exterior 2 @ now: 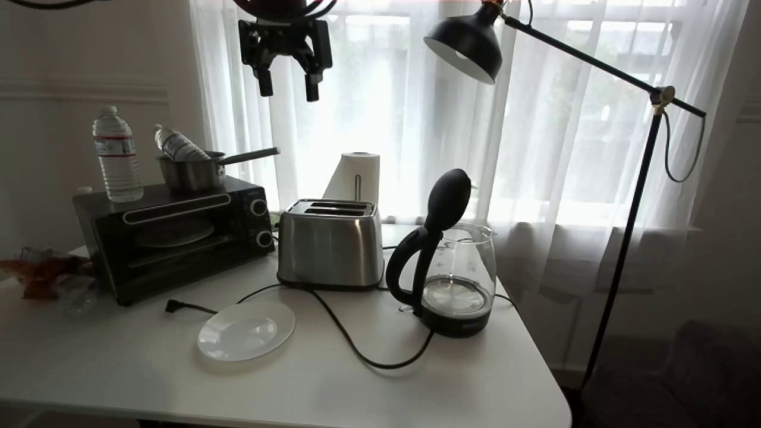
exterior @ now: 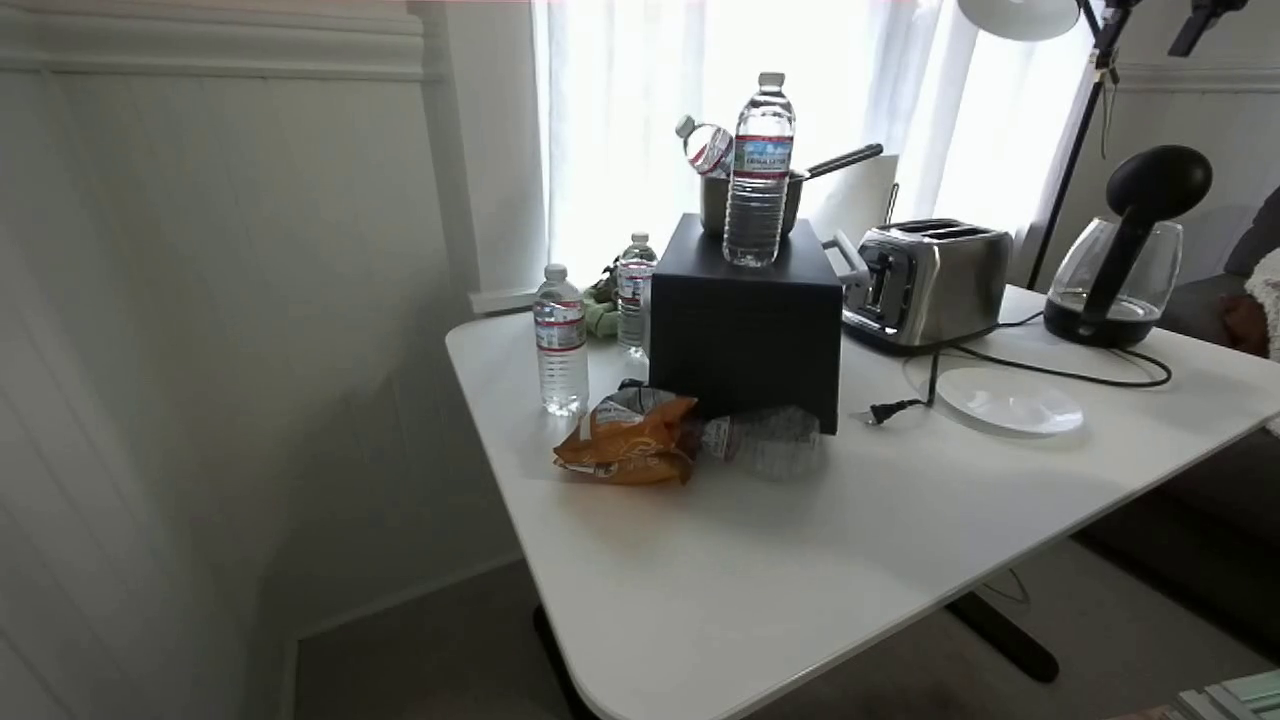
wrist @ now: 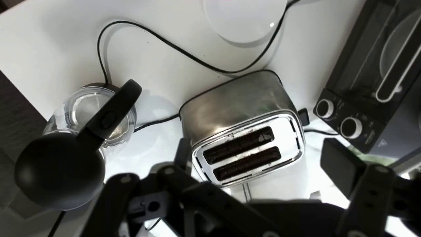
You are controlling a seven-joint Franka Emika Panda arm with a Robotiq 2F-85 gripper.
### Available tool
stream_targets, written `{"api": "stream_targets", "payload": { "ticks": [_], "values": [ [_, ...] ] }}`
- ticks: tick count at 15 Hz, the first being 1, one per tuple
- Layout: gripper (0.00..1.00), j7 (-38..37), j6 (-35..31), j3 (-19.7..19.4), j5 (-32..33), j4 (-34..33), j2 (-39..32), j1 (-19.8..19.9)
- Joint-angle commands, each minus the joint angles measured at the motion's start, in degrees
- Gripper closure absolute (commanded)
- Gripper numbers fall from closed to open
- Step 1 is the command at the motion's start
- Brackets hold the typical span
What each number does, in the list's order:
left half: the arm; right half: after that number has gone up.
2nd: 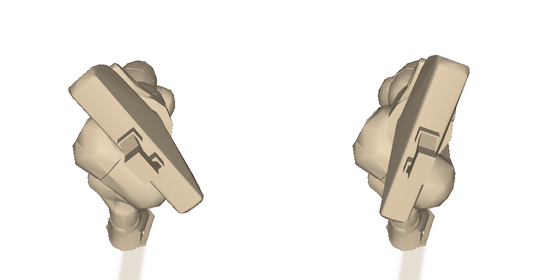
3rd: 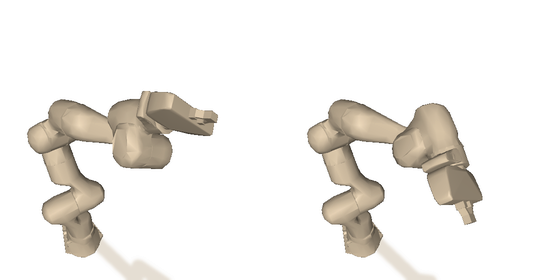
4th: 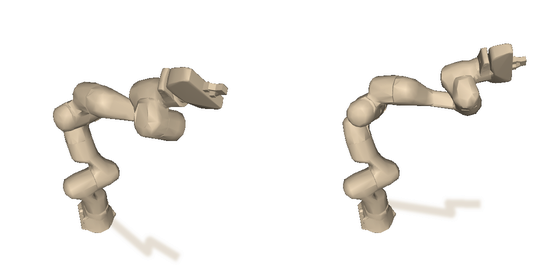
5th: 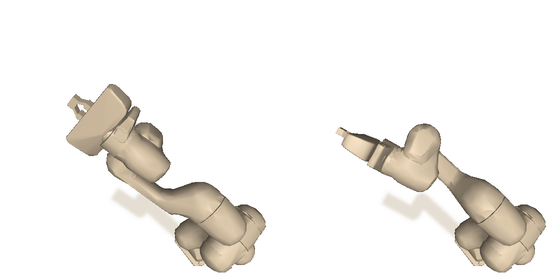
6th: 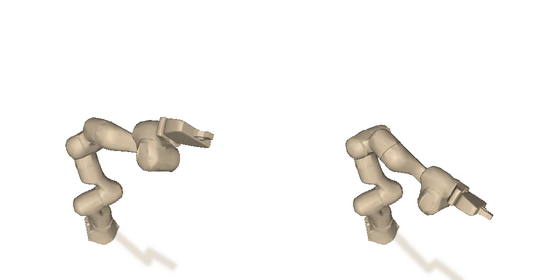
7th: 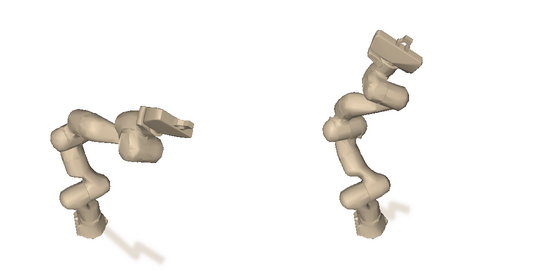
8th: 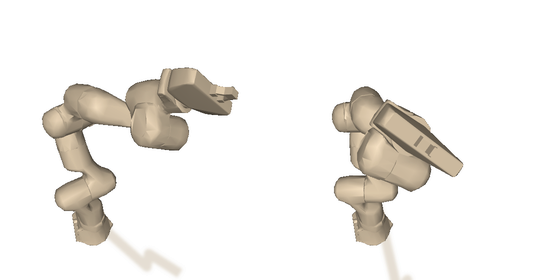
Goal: Move the paper towel roll to the right
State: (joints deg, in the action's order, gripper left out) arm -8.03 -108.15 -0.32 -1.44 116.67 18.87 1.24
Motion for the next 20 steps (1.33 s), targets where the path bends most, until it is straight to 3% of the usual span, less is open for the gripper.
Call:
{"api": "stream_targets", "payload": {
  "ticks": [1, 12, 13, 14, 20],
  "values": [
    [0.00, -12.9, 3.6, 2.4, -0.4, -13.6, -10.7, 0.8],
    [0.00, -42.5, 1.5, 0.5, 3.0, -42.2, -35.7, -2.8],
    [0.00, -42.9, 0.1, 0.2, 3.0, -43.4, -37.0, -3.1],
    [0.00, -39.2, 0.3, 0.3, 1.5, -37.6, -32.9, -2.5],
    [0.00, -41.4, -0.3, 0.9, 2.1, -42.1, -36.7, -2.3]
  ]
}}
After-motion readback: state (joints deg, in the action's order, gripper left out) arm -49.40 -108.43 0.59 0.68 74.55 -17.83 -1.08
